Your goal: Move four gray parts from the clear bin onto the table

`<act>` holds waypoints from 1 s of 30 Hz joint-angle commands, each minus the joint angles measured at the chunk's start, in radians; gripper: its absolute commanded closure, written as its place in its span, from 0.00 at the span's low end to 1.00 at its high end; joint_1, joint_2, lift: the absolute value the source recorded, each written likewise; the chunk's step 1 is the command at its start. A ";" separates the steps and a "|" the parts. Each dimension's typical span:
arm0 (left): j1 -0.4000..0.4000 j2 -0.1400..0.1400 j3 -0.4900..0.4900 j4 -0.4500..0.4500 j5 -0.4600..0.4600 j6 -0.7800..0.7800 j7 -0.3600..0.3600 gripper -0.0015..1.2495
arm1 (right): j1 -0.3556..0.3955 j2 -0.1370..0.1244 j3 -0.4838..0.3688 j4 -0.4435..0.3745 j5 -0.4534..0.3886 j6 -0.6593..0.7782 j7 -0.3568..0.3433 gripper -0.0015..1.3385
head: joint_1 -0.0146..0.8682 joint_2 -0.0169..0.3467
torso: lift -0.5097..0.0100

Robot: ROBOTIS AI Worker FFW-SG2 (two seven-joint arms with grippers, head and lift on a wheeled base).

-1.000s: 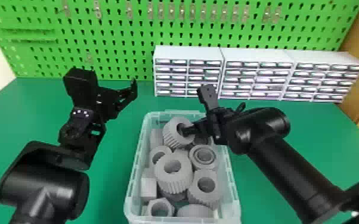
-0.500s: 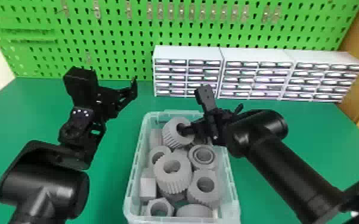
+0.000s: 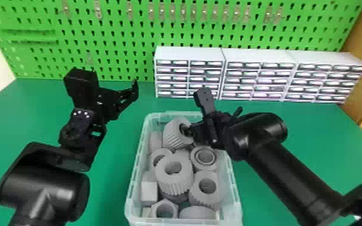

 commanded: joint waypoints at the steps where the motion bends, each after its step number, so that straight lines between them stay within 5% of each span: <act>1: 0.001 0.000 0.000 0.000 0.000 0.000 0.000 0.11 | 0.010 0.000 0.018 -0.031 0.005 0.023 -0.027 0.91 | 0.79 0.12 | 0.89; 12: 0.002 -0.002 0.000 0.000 0.002 0.000 -0.002 0.11 | 0.018 -0.005 0.021 -0.077 0.027 0.044 -0.031 0.90 | 0.79 0.12 | 0.89; 30: 0.014 -0.002 0.008 -0.002 0.002 0.000 -0.002 0.11 | 0.081 -0.028 -0.071 -0.397 0.108 0.213 -0.077 0.90 | 0.79 0.12 | 0.89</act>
